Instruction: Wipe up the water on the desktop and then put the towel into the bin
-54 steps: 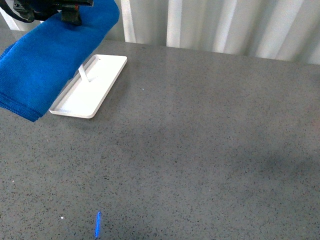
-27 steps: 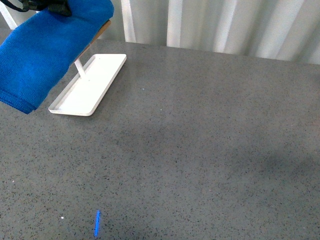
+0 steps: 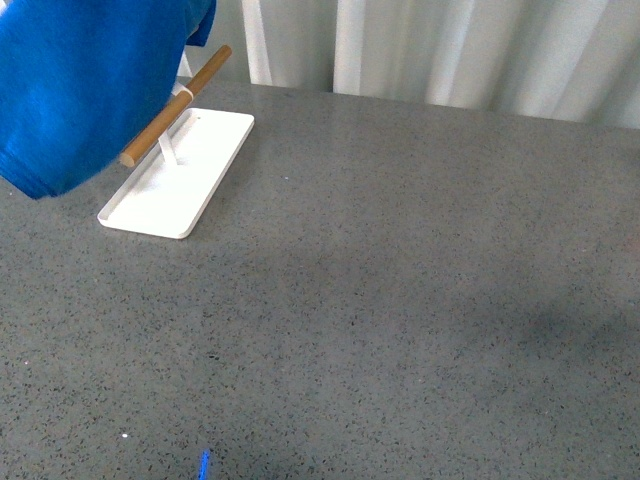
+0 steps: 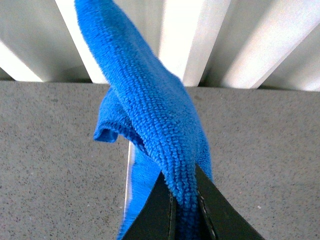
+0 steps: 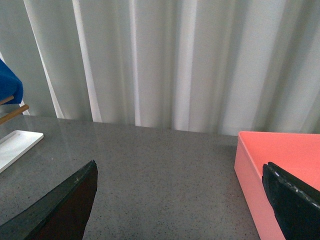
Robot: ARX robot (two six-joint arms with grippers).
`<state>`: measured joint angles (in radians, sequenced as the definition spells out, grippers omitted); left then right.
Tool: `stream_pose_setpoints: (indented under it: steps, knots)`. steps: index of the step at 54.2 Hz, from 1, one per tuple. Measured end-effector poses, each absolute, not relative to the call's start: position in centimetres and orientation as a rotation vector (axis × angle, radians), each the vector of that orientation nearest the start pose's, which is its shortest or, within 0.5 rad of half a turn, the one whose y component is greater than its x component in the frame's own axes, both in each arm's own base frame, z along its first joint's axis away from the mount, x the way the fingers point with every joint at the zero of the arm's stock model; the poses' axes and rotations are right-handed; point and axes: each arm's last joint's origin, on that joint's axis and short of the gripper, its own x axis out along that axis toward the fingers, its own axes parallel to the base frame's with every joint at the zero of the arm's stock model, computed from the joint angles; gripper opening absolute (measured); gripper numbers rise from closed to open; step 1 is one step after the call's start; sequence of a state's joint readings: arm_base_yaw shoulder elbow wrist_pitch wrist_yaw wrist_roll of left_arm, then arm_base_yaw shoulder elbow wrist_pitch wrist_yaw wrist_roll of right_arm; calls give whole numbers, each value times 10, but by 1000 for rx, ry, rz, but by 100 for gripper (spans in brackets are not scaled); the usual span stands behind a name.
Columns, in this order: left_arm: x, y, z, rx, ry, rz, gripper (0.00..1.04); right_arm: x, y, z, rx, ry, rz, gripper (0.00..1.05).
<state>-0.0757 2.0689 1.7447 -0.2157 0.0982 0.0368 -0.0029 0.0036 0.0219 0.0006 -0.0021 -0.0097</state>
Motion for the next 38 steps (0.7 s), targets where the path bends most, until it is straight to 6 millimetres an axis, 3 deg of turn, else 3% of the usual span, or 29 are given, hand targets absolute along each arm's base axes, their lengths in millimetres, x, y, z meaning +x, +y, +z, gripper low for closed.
stream_pose_setpoints:
  steps: [10,23,29,38]
  knots:
    - [456,-48,318,4,425,-230,3,97,0,171,-10,-19,-1,98]
    - [420,-93,372,-25,277,-379,3,97,0,171,-10,-19,-1,98]
    - [409,-118,378,-47,250,-447,3,97,0,171,-10,-19,-1,98]
    - [396,-158,362,-93,284,-545,3,97,0,171,-10,-19,-1,98]
